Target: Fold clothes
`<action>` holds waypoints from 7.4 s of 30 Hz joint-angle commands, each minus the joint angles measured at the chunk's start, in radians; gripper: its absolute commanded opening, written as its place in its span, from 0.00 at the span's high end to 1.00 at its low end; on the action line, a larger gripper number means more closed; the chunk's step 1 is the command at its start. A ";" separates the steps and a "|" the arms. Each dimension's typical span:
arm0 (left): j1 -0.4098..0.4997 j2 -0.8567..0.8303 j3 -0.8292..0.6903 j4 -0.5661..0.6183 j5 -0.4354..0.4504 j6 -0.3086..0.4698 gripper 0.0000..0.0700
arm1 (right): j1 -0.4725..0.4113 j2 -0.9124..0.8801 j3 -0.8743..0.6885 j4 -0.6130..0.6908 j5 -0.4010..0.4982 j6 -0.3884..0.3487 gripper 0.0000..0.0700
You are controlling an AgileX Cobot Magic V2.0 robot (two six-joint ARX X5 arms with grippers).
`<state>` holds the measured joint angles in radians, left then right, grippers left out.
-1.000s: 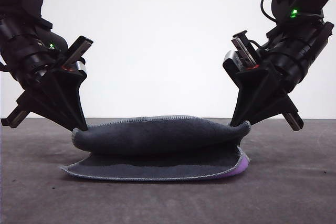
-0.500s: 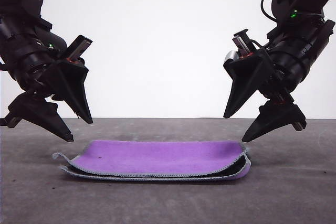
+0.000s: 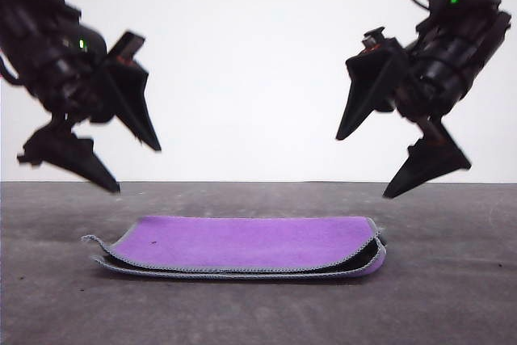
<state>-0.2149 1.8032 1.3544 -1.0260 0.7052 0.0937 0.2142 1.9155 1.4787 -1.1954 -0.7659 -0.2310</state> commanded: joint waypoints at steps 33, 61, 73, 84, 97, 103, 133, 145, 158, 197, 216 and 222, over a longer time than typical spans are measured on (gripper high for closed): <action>0.112 -0.217 0.045 -0.002 -0.331 0.009 0.43 | -0.013 -0.739 -0.635 0.467 0.396 0.333 0.19; 0.112 -0.217 0.045 0.001 -0.331 0.010 0.43 | 0.038 -0.289 -0.738 0.954 -0.041 0.551 0.23; 0.112 -0.217 0.045 -0.003 -0.331 0.009 0.43 | 0.103 -0.286 -0.738 1.067 -0.016 0.633 0.76; 0.112 -0.217 0.045 -0.003 -0.331 0.009 0.43 | 0.151 -0.286 -0.738 1.160 -0.062 0.687 0.99; 0.112 -0.217 0.045 -0.005 -0.331 0.003 0.43 | 0.297 -0.268 -0.734 1.449 -0.042 0.888 0.99; 0.112 -0.217 0.045 -0.004 -0.331 0.003 0.43 | 0.348 -0.205 -0.711 1.501 -0.035 0.920 0.99; 0.112 -0.217 0.045 0.001 -0.331 0.002 0.43 | 0.438 -0.046 -0.521 1.517 -0.019 0.957 0.98; 0.112 -0.217 0.045 0.000 -0.331 0.002 0.43 | 0.437 -0.046 -0.521 1.520 -0.041 0.950 0.52; 0.112 -0.226 0.046 0.007 -0.331 0.003 0.42 | 0.347 -0.060 -0.399 1.477 -0.238 0.941 0.20; 0.119 -0.304 0.045 0.026 -0.464 0.029 0.99 | 0.136 -0.237 -0.053 0.328 0.637 0.180 0.99; 0.148 -0.547 -0.059 0.079 -0.556 0.032 0.99 | 0.109 -0.668 -0.200 0.471 0.770 0.175 0.99; 0.159 -0.752 -0.280 0.217 -0.556 -0.005 0.99 | 0.104 -0.924 -0.464 0.609 0.792 0.191 0.99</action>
<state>-0.0563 1.0639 1.0940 -0.8266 0.1528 0.1065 0.3138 1.0184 1.0400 -0.6080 0.0221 -0.0466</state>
